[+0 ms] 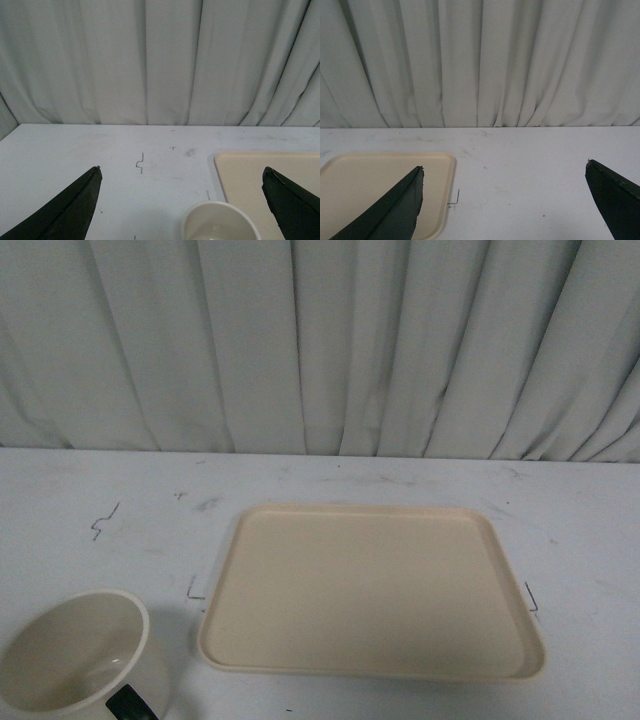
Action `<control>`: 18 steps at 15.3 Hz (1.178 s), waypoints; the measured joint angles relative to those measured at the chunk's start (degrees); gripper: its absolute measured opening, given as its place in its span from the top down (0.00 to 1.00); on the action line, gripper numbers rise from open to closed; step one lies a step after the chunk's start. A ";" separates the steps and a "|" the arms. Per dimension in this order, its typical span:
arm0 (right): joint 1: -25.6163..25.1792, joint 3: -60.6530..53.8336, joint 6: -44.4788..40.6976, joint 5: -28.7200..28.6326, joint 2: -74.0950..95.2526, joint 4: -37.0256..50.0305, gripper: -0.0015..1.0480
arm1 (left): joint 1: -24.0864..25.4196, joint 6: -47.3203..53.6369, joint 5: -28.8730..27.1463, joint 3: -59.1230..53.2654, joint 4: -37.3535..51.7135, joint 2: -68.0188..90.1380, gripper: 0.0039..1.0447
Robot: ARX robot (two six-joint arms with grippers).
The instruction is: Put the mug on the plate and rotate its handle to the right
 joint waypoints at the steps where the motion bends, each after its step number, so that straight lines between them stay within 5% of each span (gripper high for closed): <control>1: 0.00 0.00 0.00 0.00 0.00 0.00 0.06 | 0.00 0.00 0.00 0.00 0.00 0.00 0.06; 16: 0.00 0.00 0.02 0.00 0.00 0.02 0.06 | -0.02 0.00 0.00 0.00 0.00 0.00 0.06; 18: 0.00 0.00 0.04 0.15 0.02 -0.02 0.06 | -3.58 -3.89 -11.15 7.78 -17.16 11.26 0.06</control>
